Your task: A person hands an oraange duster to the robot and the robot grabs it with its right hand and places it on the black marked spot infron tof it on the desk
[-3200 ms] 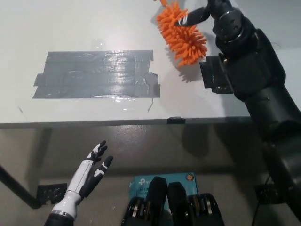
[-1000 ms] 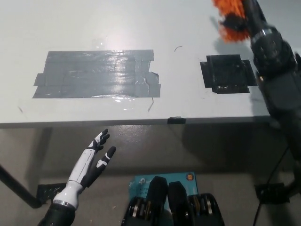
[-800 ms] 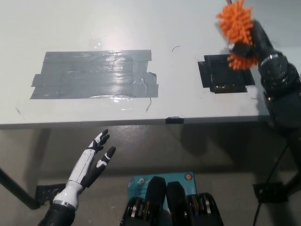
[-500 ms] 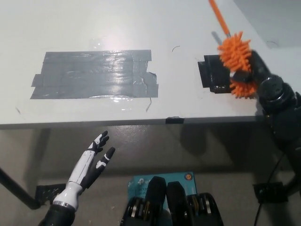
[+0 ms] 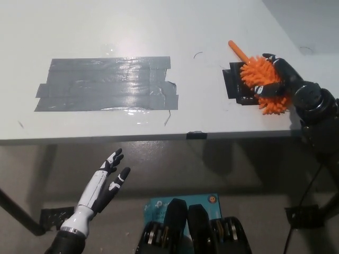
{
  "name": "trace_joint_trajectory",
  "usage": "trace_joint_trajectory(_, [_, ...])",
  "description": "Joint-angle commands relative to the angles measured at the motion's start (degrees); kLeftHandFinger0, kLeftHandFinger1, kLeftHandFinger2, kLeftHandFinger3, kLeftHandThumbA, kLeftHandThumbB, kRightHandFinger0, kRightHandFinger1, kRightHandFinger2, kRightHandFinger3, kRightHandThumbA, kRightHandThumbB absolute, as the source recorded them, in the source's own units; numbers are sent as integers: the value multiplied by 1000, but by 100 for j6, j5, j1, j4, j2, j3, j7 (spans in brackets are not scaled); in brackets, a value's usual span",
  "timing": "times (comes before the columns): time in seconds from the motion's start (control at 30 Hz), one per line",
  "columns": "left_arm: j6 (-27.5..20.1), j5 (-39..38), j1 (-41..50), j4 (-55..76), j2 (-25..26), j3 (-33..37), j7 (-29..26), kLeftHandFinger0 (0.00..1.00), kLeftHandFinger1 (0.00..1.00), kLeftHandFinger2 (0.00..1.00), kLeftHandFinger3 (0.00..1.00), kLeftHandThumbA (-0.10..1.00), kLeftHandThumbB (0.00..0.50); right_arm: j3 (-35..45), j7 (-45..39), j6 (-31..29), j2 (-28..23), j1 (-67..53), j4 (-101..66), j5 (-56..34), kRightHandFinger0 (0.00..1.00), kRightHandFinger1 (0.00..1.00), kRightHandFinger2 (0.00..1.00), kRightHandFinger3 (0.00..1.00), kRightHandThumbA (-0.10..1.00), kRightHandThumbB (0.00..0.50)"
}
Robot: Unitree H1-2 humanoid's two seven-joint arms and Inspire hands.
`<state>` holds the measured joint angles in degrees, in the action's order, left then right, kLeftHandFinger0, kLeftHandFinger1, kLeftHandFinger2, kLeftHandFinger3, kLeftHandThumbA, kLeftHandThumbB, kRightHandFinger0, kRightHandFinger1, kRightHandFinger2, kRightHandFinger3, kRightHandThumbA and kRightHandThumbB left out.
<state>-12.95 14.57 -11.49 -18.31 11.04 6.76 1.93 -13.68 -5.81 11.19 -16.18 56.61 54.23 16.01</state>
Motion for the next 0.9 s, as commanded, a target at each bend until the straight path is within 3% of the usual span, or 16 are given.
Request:
trace_joint_trajectory(0.0, [-212, 7, -68, 69, -19, 9, -65, 1000, 1000, 1000, 1000, 925, 106, -89, -178, 172, -159, 198, -466, 161, 1000, 1000, 1000, 1000, 624, 376])
trace_joint_trajectory(0.2, [-212, 27, -58, 72, -16, 27, -61, 1000, 1000, 1000, 1000, 922, 96, 274, 471, 190, -239, 124, -1242, 192, 1000, 1000, 1000, 1000, 717, 417])
trace_joint_trajectory(0.47, [-258, 24, -85, 51, 25, 15, -57, 1000, 1000, 1000, 1000, 912, 101, 1254, 1546, -103, -354, -63, -2909, 280, 1000, 1000, 1000, 1000, 828, 367])
trace_joint_trajectory(0.57, [-241, 26, -84, 58, 18, 9, -64, 1000, 1000, 1000, 1000, 908, 104, 1523, 1485, -123, -379, -162, -3570, 161, 1000, 1000, 1000, 1000, 822, 375])
trace_joint_trajectory(0.7, [-239, 44, -158, 23, 25, 18, -54, 1000, 1000, 1000, 1000, 915, 112, 1656, 969, 416, -402, -678, -5805, 215, 1000, 1000, 1000, 1000, 831, 339])
trace_joint_trajectory(0.87, [-178, 40, -147, 51, 17, 25, -32, 1000, 1000, 1000, 1000, 919, 119, 1556, 748, 710, -122, -1789, -7994, 325, 1000, 1000, 1000, 1000, 726, 263])
